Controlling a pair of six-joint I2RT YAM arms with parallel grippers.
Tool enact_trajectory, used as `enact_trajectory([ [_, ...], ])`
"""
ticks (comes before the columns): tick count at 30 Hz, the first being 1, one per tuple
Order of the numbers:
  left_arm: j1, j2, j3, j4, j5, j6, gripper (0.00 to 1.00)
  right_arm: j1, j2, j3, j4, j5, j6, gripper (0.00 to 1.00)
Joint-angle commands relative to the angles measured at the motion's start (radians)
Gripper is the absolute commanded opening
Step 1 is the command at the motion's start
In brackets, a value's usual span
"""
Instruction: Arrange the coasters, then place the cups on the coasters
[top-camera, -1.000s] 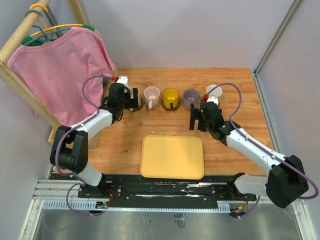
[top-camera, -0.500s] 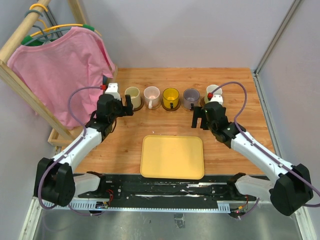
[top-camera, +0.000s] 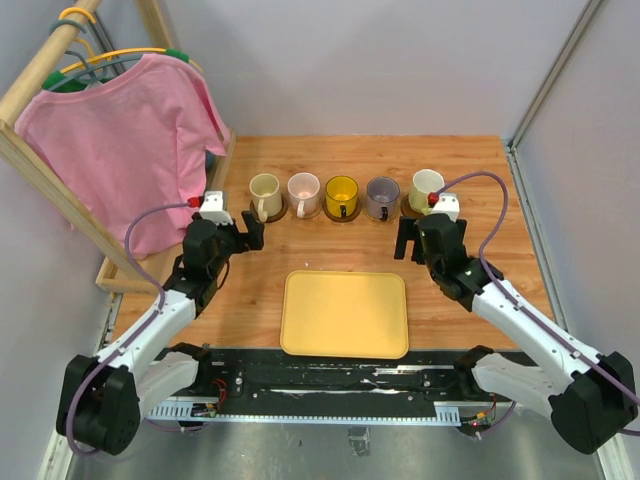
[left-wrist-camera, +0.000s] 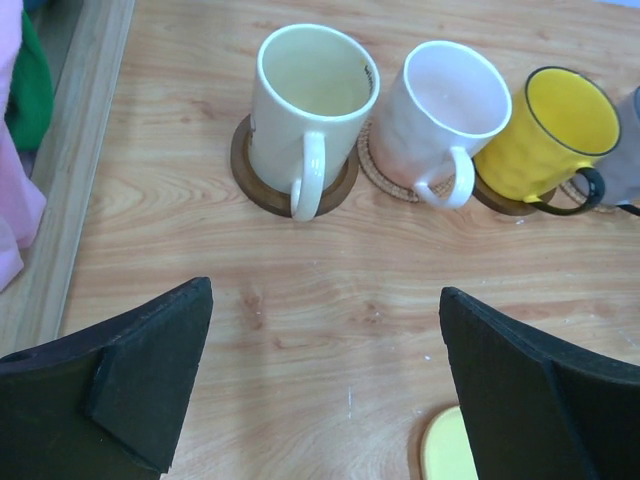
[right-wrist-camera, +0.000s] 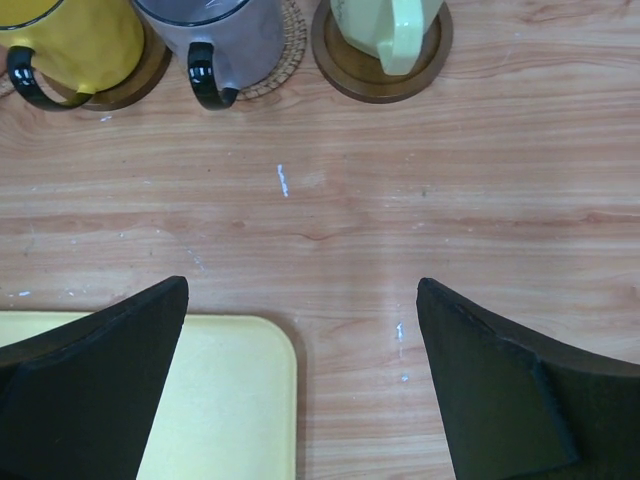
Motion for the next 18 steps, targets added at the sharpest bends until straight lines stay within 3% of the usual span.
enact_trajectory([
  [1,0.006,-0.085,-0.050,0.064,0.019,-0.001,1.00,-0.011,-0.031,-0.007,-0.010,0.120,-0.019,0.98],
  [7,0.006,-0.206,-0.110,0.011,-0.082,0.076,1.00,-0.012,-0.102,-0.047,0.011,0.270,-0.063,0.98],
  [12,0.007,-0.231,-0.125,0.039,-0.056,0.068,1.00,-0.051,-0.191,-0.142,0.156,0.311,-0.134,0.98],
  [18,0.007,-0.174,-0.111,0.058,-0.054,0.049,1.00,-0.321,-0.156,-0.154,0.186,0.104,-0.061,0.98],
])
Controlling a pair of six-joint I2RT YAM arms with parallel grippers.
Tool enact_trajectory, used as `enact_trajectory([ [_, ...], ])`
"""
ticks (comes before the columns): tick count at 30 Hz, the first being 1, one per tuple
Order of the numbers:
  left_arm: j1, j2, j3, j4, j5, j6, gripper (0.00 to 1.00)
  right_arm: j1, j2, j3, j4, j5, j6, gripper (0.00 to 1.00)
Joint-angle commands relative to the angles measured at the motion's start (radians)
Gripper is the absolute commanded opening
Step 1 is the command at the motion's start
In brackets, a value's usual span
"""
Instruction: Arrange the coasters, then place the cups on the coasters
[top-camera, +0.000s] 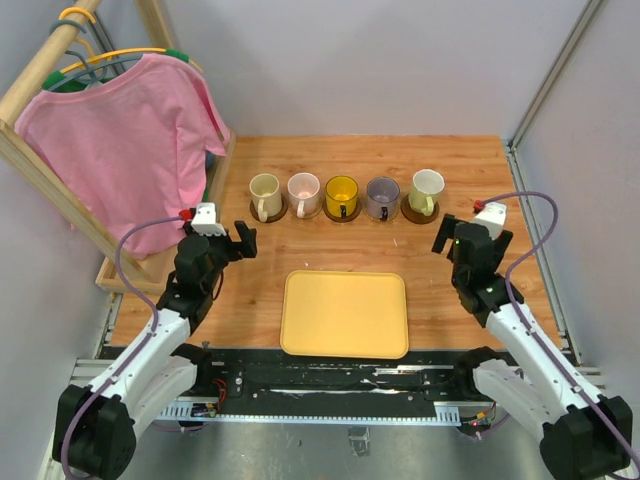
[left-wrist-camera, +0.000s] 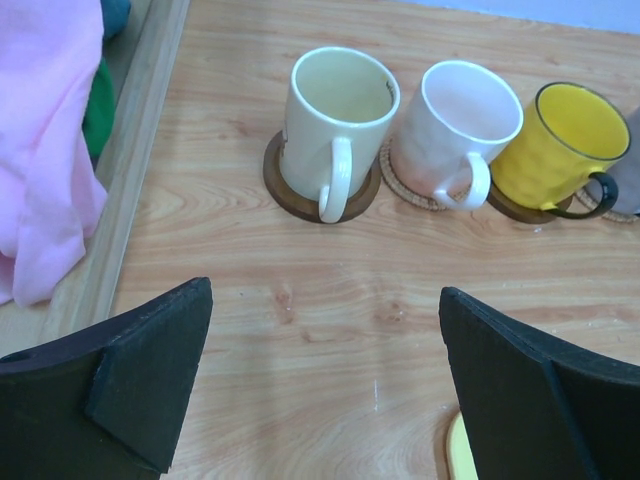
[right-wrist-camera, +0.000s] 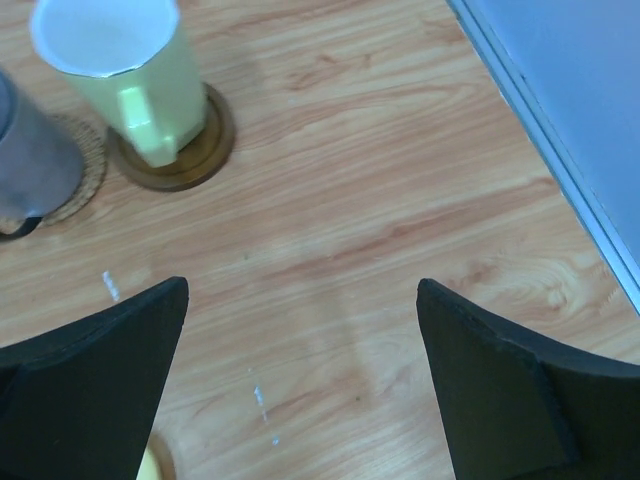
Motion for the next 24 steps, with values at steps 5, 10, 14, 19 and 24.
enact_trajectory([
  [5,0.008,0.011,-0.013,0.063,-0.051,-0.011,1.00,-0.470,0.180,0.082,0.005,-0.395,0.154,0.98],
  [10,0.008,0.012,0.022,0.009,-0.083,-0.014,1.00,-0.534,0.322,0.229,-0.171,-0.490,0.184,0.98],
  [14,0.008,0.006,0.027,0.008,-0.107,-0.016,1.00,-0.524,0.358,0.270,-0.244,-0.457,0.193,0.98],
  [19,0.008,-0.004,0.011,0.028,-0.121,-0.017,1.00,-0.511,0.270,0.222,-0.211,-0.421,0.192,0.98],
  [24,0.008,0.002,-0.006,0.053,-0.134,-0.013,1.00,-0.509,0.196,0.183,-0.174,-0.398,0.178,0.98],
])
